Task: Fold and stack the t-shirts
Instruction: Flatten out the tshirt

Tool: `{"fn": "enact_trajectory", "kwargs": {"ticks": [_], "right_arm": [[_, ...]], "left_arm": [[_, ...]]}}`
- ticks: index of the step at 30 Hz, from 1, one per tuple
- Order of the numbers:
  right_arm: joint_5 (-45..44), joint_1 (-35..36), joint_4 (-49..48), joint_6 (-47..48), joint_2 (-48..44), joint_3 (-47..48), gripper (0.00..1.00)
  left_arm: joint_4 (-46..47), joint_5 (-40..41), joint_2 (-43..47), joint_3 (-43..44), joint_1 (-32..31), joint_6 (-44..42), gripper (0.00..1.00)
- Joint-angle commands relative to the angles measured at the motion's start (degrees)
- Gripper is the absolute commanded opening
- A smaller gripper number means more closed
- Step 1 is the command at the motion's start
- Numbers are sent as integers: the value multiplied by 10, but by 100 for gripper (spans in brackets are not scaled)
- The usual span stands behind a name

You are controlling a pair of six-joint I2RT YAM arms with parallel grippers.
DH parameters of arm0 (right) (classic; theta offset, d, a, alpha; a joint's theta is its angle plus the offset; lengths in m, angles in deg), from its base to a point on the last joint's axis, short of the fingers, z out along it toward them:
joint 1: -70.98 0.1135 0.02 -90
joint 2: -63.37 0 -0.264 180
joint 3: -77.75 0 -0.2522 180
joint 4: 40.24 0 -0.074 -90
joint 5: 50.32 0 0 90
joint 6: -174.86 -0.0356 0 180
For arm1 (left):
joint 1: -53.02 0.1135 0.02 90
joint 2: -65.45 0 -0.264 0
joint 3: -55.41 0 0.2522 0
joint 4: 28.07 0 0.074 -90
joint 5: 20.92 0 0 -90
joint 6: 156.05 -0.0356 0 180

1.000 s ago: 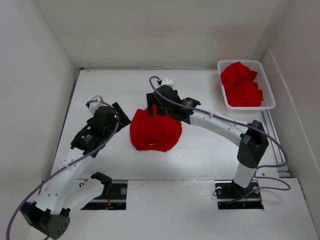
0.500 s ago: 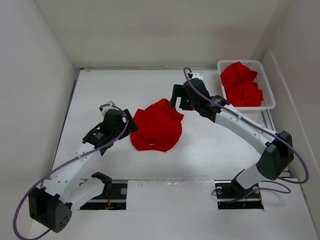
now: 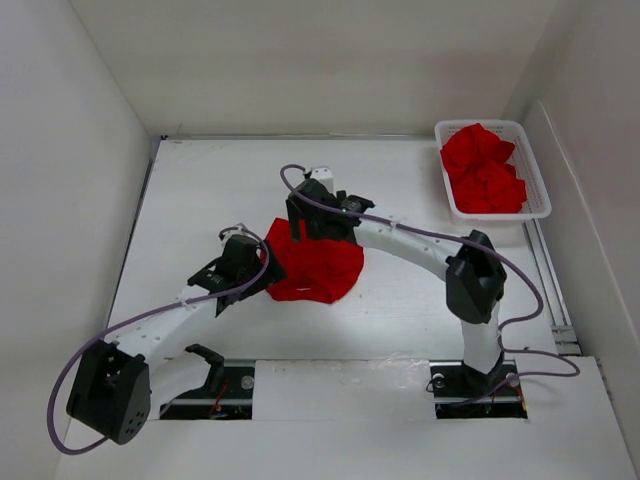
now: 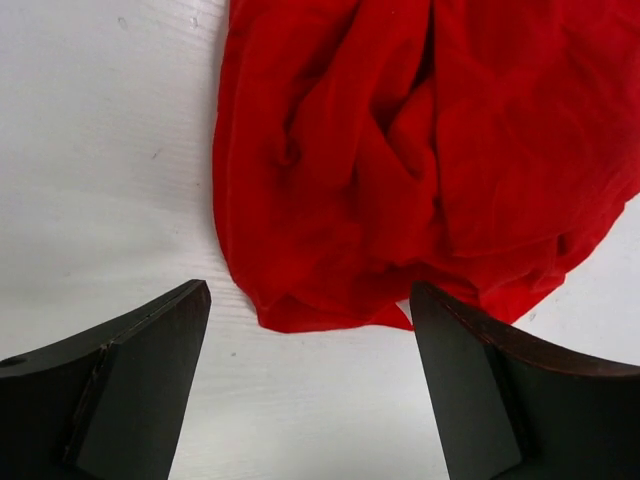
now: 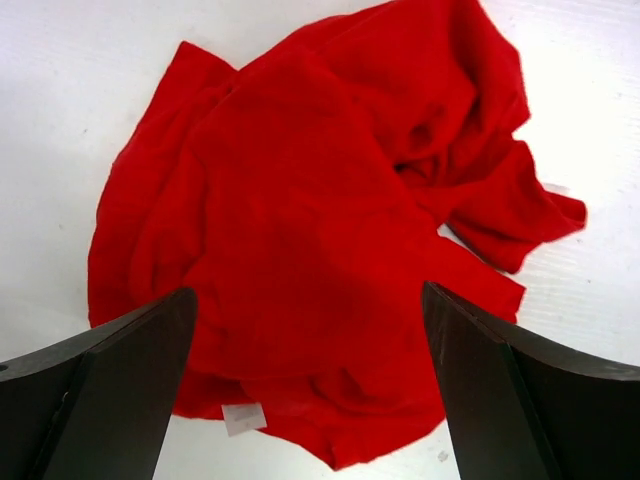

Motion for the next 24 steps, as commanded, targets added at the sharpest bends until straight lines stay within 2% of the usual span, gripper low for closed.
{"fn": "enact_trajectory", "kwargs": {"ticks": [1,6,8,12,13,20,22,23,24], "right_arm": [[15,0,20,-4,29,78,99],[14,14,50,9,95,171,99],[9,14,68,2,129,196,99],[-6,14,103,-19,179,256,98],[-15,14,110,-19,189,269,96],[-56,9,122,-46,233,313,94],[-61,4,117,-66,247,320,91],[-61,-3,110,-75,254,326,89],[-55,-3,110,-75,254,326,89]], "left_arm": [[59,-10,-9,-11,-3,4,77],[91,0,-35,-24,-3,4,68],[99,6,-43,-24,-3,4,60],[105,17,-55,-30,-3,4,55],[105,17,-60,-30,-3,4,49],[117,17,-71,-41,-3,4,25],[123,17,-71,-46,-3,-2,13],[123,17,-71,-46,-3,-2,0],[123,17,-71,-46,-3,-2,0]]}}
